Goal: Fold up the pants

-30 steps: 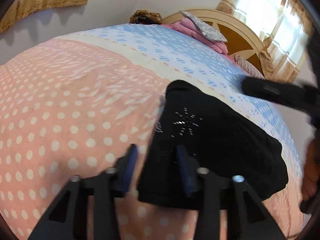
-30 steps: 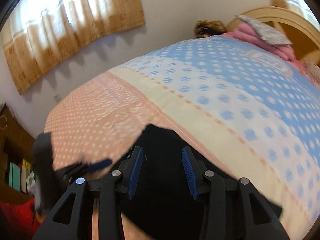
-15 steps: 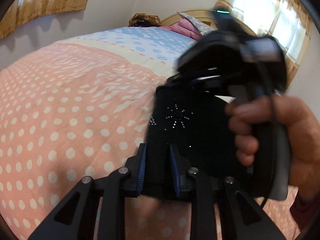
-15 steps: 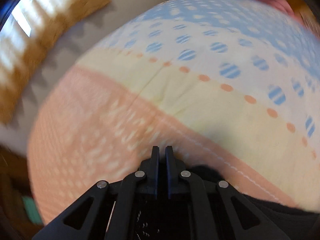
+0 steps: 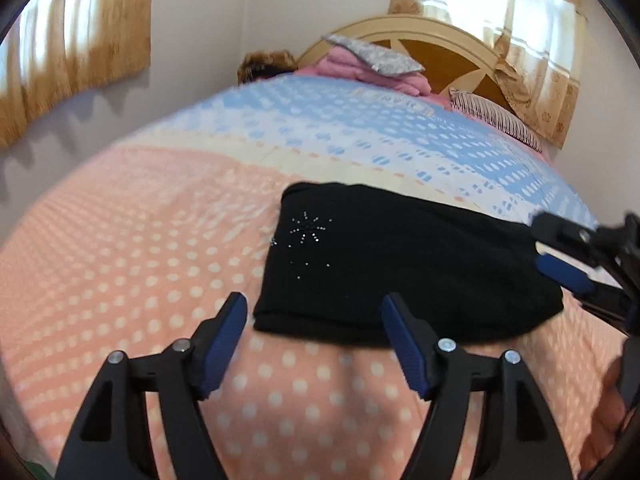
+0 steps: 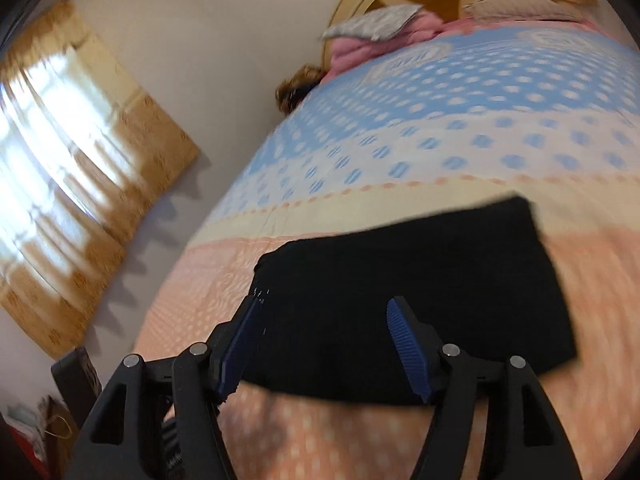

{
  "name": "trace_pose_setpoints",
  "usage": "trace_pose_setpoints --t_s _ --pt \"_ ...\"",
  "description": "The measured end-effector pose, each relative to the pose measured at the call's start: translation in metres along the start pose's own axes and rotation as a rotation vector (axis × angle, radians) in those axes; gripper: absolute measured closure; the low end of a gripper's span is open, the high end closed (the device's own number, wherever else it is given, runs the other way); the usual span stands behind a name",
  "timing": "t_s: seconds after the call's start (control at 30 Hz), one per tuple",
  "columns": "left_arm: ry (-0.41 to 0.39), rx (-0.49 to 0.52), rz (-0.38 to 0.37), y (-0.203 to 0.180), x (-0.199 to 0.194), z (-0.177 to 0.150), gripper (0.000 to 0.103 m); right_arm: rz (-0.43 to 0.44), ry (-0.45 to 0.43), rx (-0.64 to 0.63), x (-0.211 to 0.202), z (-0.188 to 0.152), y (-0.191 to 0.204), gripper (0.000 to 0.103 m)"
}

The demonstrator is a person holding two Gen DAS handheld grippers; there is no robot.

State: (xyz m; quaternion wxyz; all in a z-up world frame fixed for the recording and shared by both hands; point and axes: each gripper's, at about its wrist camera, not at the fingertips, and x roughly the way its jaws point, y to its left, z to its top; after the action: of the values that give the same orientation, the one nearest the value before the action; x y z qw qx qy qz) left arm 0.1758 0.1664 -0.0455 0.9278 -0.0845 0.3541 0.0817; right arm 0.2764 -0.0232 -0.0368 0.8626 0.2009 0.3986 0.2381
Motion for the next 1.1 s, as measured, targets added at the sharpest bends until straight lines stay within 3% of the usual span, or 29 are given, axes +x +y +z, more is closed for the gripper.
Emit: trace_pose_setpoints --t_s 0.13,0.2,0.33,0.47,0.73,1.1 --pt "-0.031 0.099 0.058 -0.019 -0.025 -0.014 0.017 -0.152 -0.09 -0.063 -0.058 -0.035 0.003 0.036" --pt "-0.056 0.142 0.086 -0.028 -0.037 -0.02 0.006 -0.214 -0.132 -0.111 -0.079 -0.051 0.012 0.036" --pt "-0.122 0.203 0.121 -0.037 -0.071 -0.036 0.0 -0.318 -0.207 -0.215 -0.127 -0.088 0.031 0.036" --pt "-0.122 0.187 0.084 -0.036 -0.092 -0.042 0.0 -0.396 -0.259 -0.242 -0.156 -0.113 0.047 0.036" --pt "-0.098 0.168 0.026 -0.035 -0.12 -0.053 0.0 -0.396 -0.312 -0.264 -0.195 -0.14 0.074 0.036" --pt "-0.207 0.176 0.029 -0.035 -0.155 -0.053 0.0 -0.336 -0.39 -0.237 -0.222 -0.154 0.103 0.035"
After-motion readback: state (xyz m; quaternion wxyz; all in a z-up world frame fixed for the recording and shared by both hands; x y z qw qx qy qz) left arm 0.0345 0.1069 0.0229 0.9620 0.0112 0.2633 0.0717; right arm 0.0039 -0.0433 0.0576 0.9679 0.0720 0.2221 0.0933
